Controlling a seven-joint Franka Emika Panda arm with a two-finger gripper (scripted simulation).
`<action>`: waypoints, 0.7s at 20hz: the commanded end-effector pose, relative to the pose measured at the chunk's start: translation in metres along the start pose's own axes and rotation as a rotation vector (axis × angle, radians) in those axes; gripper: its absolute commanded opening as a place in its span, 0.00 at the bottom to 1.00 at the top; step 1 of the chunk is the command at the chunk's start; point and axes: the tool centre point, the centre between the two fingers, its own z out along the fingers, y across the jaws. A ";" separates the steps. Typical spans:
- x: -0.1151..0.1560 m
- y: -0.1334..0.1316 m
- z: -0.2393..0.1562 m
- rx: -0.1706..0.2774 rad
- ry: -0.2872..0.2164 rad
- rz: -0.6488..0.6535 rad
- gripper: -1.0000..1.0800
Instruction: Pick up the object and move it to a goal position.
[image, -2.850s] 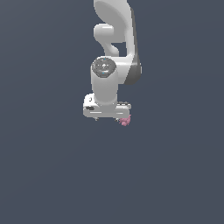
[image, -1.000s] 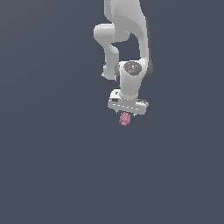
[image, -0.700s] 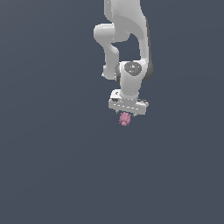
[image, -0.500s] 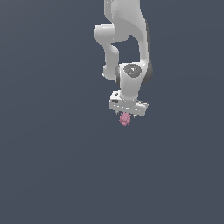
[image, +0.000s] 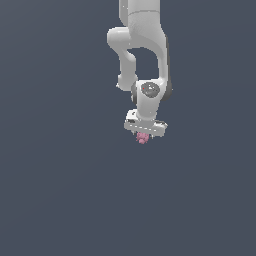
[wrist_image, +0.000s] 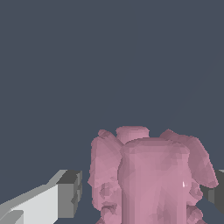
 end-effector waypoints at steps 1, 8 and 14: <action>0.000 0.000 0.004 0.001 0.001 0.000 0.96; 0.001 0.000 0.004 0.001 0.001 0.000 0.00; 0.001 0.000 0.003 0.001 0.002 0.000 0.00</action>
